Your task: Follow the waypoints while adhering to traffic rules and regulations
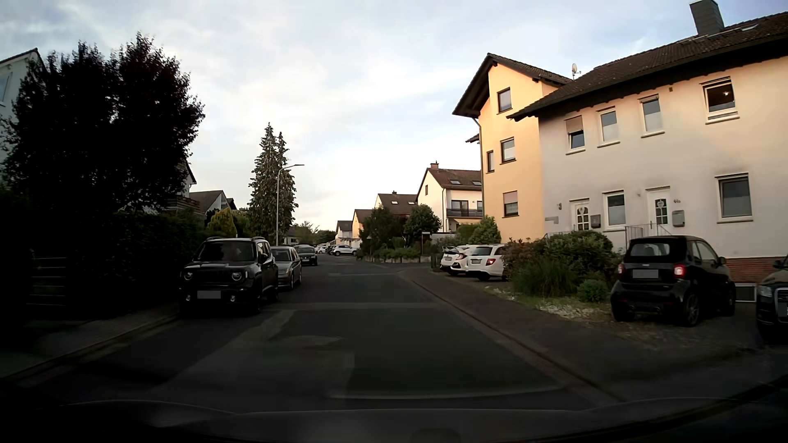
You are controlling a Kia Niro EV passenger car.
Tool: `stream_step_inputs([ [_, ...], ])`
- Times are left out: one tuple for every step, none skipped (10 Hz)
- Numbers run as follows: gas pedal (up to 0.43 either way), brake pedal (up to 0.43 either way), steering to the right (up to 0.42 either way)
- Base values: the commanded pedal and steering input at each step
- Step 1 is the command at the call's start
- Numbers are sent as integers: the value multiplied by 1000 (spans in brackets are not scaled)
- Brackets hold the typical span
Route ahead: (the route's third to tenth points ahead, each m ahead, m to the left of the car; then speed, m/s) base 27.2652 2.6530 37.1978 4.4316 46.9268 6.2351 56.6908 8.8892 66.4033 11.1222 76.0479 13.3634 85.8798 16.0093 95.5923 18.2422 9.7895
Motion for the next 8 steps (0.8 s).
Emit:
stream_step_inputs([
  [0,18,-14],
  [0,73,-17],
  [0,110,-18],
  [0,134,-18],
  [0,159,-18],
  [0,165,-18],
  [0,165,-18],
  [0,171,-18],
])
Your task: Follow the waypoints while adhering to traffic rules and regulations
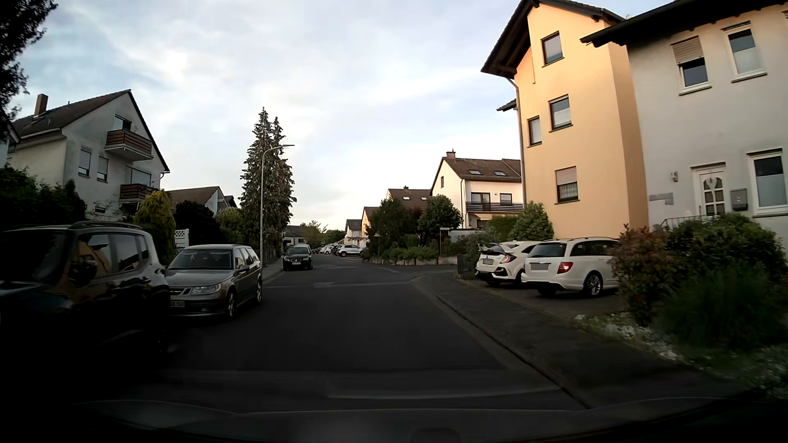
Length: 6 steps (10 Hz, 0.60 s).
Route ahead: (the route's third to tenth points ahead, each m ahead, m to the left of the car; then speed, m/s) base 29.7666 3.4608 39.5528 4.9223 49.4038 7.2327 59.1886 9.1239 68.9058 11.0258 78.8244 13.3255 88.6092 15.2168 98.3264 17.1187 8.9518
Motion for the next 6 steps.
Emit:
stream_step_inputs([
  [0,171,-18],
  [0,177,-18],
  [0,177,-19],
  [0,183,-20],
  [0,183,-20],
  [0,189,-24],
])
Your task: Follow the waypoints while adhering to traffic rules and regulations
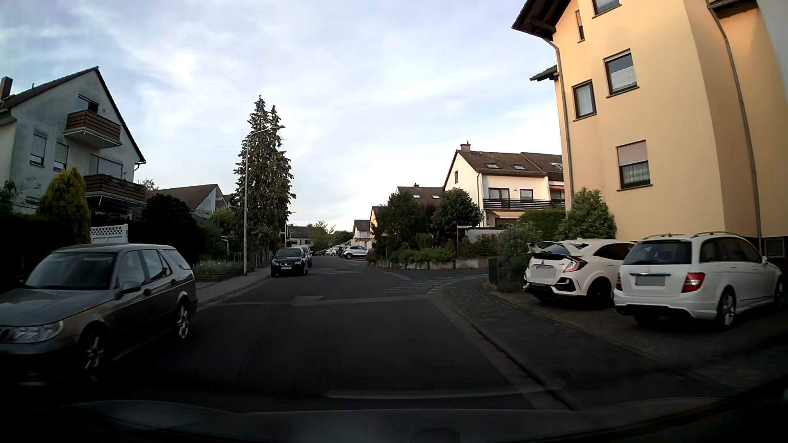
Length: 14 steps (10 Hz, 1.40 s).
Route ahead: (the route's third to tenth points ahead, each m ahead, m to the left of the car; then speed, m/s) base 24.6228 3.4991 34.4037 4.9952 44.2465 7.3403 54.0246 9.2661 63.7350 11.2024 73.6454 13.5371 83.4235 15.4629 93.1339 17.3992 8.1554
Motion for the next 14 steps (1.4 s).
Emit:
stream_step_inputs([
  [0,189,-28],
  [0,189,-29],
  [0,189,-29],
  [0,116,-29],
  [0,0,-29],
  [0,0,-29],
  [0,0,-29],
  [0,0,-29],
  [67,0,-29],
  [177,0,-29],
  [220,0,-29],
  [268,0,-29],
  [287,0,-28],
  [287,0,-28],
])
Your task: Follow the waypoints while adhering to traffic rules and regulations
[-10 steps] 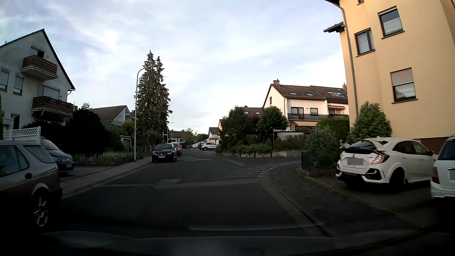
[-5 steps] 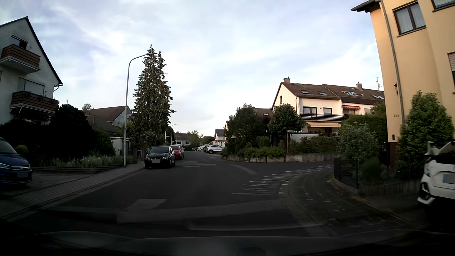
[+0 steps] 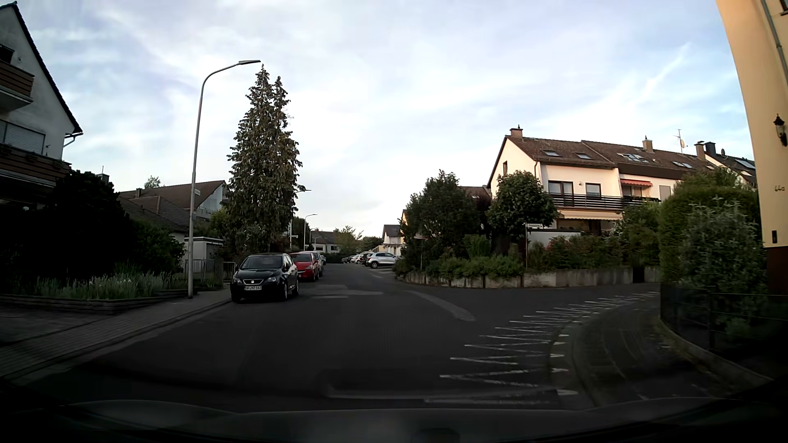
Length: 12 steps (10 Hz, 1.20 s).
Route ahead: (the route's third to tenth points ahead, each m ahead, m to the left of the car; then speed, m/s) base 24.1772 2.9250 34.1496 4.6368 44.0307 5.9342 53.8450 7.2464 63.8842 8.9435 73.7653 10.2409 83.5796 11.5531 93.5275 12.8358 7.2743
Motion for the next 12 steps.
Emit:
stream_step_inputs([
  [299,0,-27],
  [331,0,-26],
  [378,0,-25],
  [378,0,-22],
  [378,0,-19],
  [378,0,-16],
  [378,0,-15],
  [378,0,-15],
  [378,0,-15],
  [378,0,-15],
  [378,0,-15],
  [378,0,-16],
])
